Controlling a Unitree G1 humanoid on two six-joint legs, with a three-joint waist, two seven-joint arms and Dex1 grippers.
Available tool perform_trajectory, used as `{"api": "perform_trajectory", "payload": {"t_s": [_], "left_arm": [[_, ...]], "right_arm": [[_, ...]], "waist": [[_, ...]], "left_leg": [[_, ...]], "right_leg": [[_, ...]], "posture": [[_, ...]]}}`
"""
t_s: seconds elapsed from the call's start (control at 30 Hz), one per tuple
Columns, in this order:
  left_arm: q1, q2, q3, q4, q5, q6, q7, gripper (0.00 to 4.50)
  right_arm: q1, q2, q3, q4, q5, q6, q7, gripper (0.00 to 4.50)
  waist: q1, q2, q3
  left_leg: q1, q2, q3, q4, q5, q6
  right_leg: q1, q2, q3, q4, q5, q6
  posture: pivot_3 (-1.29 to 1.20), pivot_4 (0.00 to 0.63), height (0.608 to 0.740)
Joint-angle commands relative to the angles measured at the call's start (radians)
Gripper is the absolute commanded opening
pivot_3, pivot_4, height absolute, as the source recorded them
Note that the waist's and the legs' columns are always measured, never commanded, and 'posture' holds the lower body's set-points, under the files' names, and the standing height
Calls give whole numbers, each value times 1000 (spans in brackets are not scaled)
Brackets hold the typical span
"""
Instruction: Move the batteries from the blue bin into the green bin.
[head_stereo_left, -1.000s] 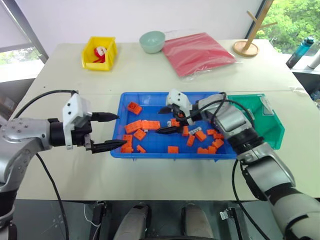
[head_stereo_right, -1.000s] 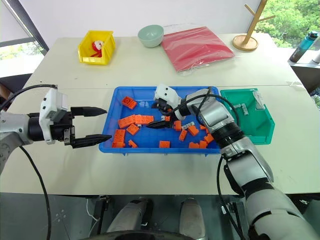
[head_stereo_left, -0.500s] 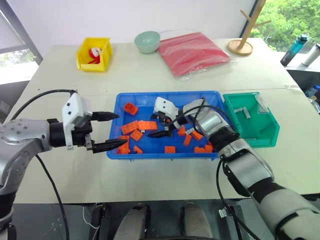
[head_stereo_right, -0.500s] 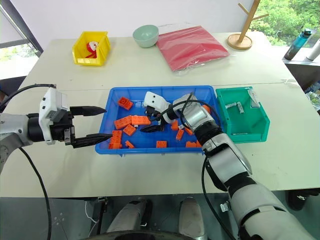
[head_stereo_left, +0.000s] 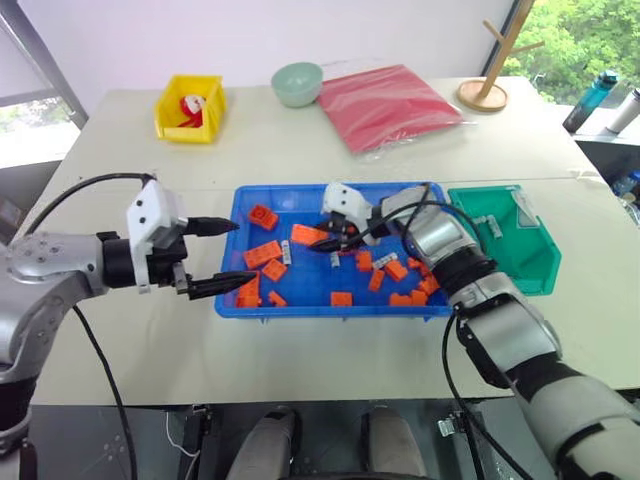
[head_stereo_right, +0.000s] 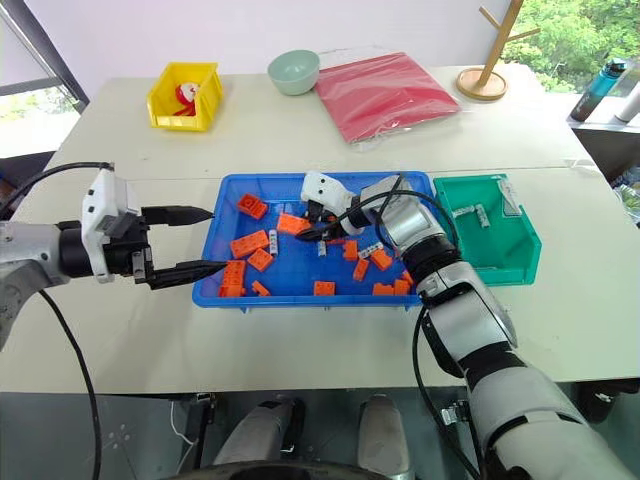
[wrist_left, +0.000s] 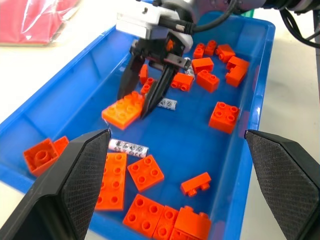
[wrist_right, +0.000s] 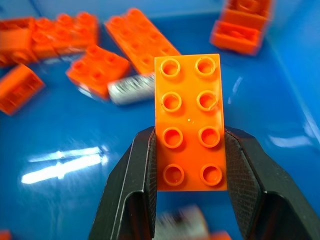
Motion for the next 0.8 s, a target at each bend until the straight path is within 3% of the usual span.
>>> {"api": "perform_trajectory", "payload": {"t_s": [0.03,0.13,0.2,0.53,0.8], "left_arm": [[-20,-4,-5,-1,7,-23,0,4500],[-21,-6,-9,-3,9,-26,-1,4500],[-20,-5,-9,0,11,-30,-4,4500],[45,15,47,-7,11,-37,-16,4500],[82,16,93,-60,-6,-16,19,4500]], "right_arm": [[-41,26,-28,46,-20,-10,-53,1913],[-51,44,-46,66,-22,-21,-97,2940],[-56,49,-55,62,-19,-21,-101,3941],[-33,92,-45,-111,44,-17,63,3941],[-100,158,0,79,-26,-137,87,3941]], "waist": [[-3,0,0],[-2,0,0],[-1,0,0],[-2,0,0],[0,0,0]], "left_leg": [[0,0,0,0,0,0],[0,0,0,0,0,0],[0,0,0,0,0,0],[0,1,0,0,0,0],[0,0,0,0,0,0]], "right_leg": [[0,0,0,1,0,0],[0,0,0,2,0,0],[0,0,0,2,0,0],[0,0,0,2,0,0],[0,0,1,3,0,0]], "posture": [[0,150,717],[0,150,717],[0,150,717],[0,150,717],[0,150,717]]}}
